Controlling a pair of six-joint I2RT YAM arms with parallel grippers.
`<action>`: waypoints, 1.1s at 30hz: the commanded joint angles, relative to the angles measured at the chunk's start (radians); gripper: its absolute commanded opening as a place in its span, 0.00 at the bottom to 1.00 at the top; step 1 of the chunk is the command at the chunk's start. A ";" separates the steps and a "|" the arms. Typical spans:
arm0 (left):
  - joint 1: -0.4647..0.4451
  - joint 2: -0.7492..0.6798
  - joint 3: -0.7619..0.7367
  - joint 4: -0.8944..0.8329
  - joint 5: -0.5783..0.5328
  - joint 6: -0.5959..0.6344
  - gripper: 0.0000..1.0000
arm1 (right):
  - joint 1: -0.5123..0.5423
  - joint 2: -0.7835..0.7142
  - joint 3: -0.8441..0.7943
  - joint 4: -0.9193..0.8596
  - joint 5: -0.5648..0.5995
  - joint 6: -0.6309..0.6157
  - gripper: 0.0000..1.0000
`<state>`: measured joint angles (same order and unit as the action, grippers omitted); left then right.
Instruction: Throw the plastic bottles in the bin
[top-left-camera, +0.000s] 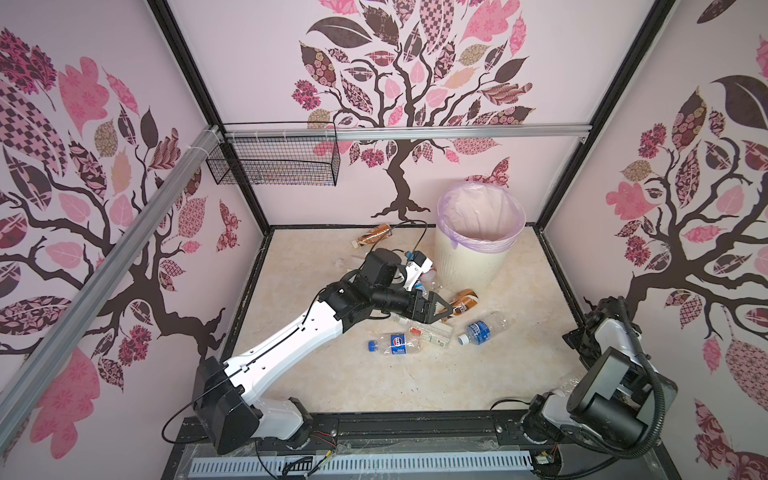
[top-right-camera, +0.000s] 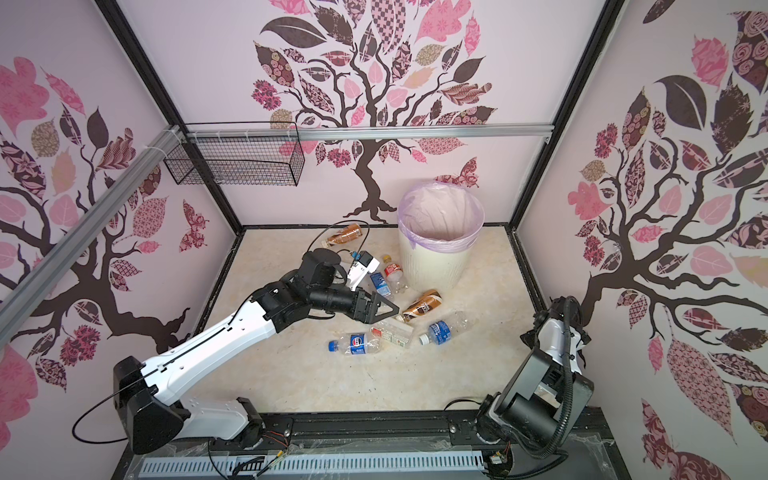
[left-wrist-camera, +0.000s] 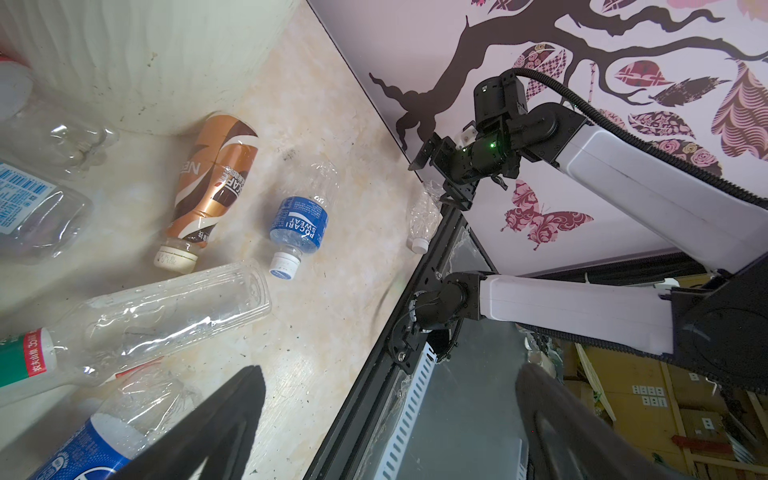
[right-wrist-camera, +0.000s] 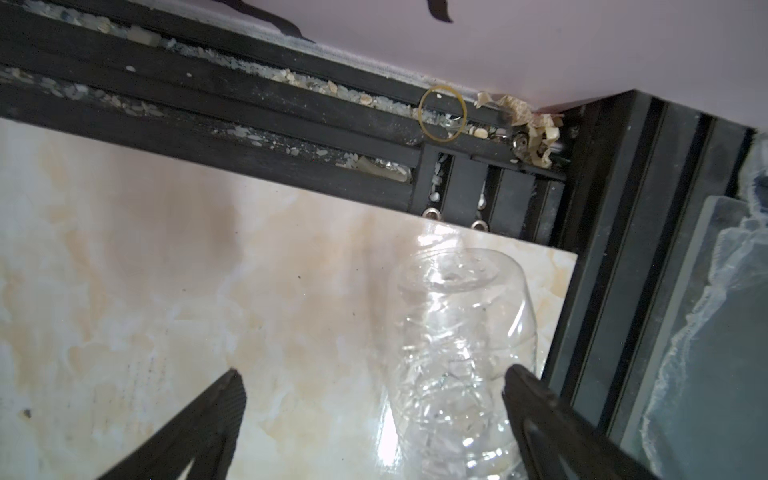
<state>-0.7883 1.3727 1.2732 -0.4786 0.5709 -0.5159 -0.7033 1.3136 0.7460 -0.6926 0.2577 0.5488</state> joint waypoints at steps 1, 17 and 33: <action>0.007 -0.018 -0.029 0.023 0.015 -0.001 0.98 | -0.007 0.038 -0.008 -0.004 -0.020 -0.003 0.99; 0.025 -0.001 -0.030 0.038 0.029 -0.018 0.98 | 0.036 0.061 -0.006 0.014 -0.158 -0.012 0.99; 0.033 0.015 -0.030 0.046 0.038 -0.026 0.98 | 0.137 0.005 -0.003 0.051 -0.222 0.017 0.99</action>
<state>-0.7605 1.3827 1.2655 -0.4564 0.5964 -0.5434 -0.5720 1.3411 0.7101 -0.6235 0.0689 0.5568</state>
